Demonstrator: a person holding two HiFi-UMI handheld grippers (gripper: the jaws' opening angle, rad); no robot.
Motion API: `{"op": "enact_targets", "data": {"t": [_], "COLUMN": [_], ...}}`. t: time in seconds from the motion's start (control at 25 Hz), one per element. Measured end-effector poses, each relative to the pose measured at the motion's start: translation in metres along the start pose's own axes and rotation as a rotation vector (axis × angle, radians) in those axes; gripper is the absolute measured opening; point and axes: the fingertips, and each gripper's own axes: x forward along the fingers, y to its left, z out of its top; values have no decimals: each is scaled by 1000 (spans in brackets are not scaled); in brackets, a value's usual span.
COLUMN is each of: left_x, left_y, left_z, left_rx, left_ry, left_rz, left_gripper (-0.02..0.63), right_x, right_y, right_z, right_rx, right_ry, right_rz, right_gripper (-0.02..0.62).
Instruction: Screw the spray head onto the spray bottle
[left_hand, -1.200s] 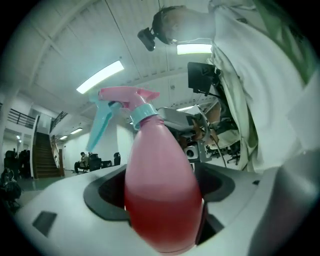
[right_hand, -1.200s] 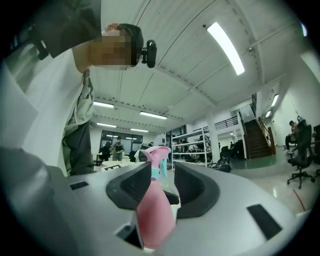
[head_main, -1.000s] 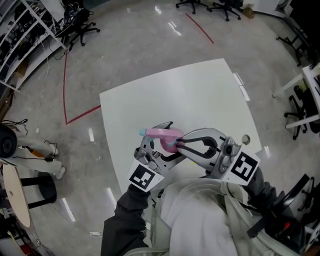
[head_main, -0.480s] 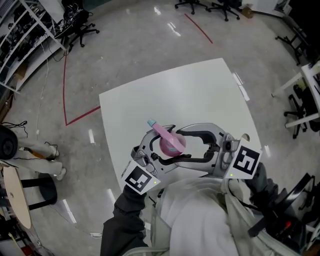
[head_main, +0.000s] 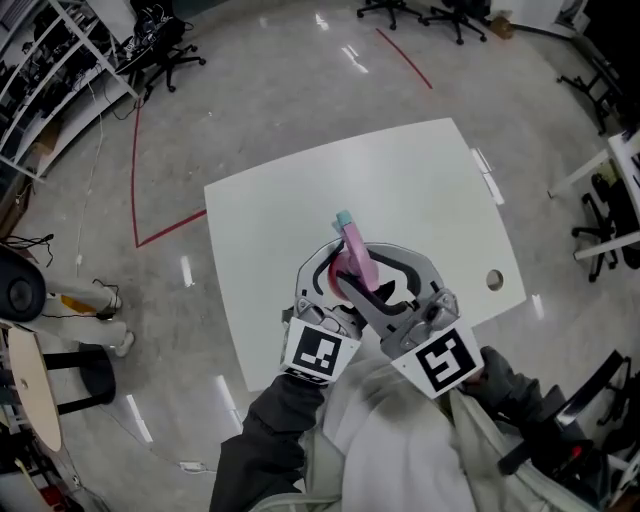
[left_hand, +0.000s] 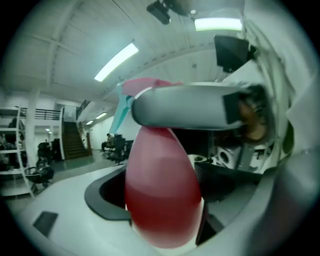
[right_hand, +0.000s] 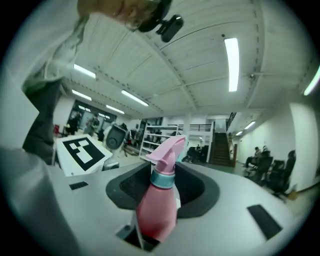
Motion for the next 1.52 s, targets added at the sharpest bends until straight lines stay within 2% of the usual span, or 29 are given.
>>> {"op": "enact_targets", "data": {"t": [0.04, 0.08, 0.2, 0.36, 0.48, 0.56, 0.64, 0.72, 0.76, 0.88, 1.12, 1.24, 1.32, 1.36, 1.44, 1.48, 1.52], "left_x": [5, 9, 8, 0, -7, -11, -18, -28, -31, -34, -35, -29, -23, -20, -13, -9, -5], "left_y": [2, 4, 9, 14, 23, 18, -3, -25, -32, -40, -47, -40, -22, -11, 10, 14, 13], "left_z": [-5, -6, -1, 8, 15, 23, 29, 30, 30, 30, 23, 24, 27, 26, 19, 13, 9], "left_rx": [-19, -40, -71, -11, 11, 77, 163, 175, 162, 148, 146, 163, 139, 125, 113, 102, 80], "left_ry": [35, 45, 17, -25, -52, -85, -106, -126, -134, -115, -19, 6, -1, 9, 65, 88, 94], "left_rz": [48, 84, 117, 82, 85, 5, -164, -314, -361, -413, -506, -468, -351, -256, -44, 30, 66], "left_gripper": [408, 408, 407, 407, 407, 407, 407, 407, 407, 407, 407, 407, 407, 407, 407, 407, 407], "right_x": [0, 1, 3, -8, -22, -31, -36, -37, -38, -39, -33, -28, -20, -15, -6, -4, -4], "right_y": [4, 8, 9, 17, 12, 14, 13, 11, 14, 24, 38, 35, 22, 12, -10, -17, -20], "right_z": [-10, -14, -12, -5, -2, 4, 17, 33, 39, 46, 30, 28, 30, 30, 24, 20, 17], "right_rx": [-51, -87, -64, -47, -59, -53, 5, 87, 109, 90, -11, -39, -2, 39, 159, 213, 237], "right_ry": [68, 95, 36, -59, -99, -143, -197, -230, -234, -219, -150, -156, -168, -165, -139, -131, -127], "right_rz": [-53, -88, -111, 39, 102, 201, 311, 414, 464, 540, 571, 535, 432, 342, 108, 1, -77], "right_gripper": [141, 141, 138, 141, 141, 141, 141, 143, 143, 143, 141, 130, 129, 127, 126, 123, 123]}}
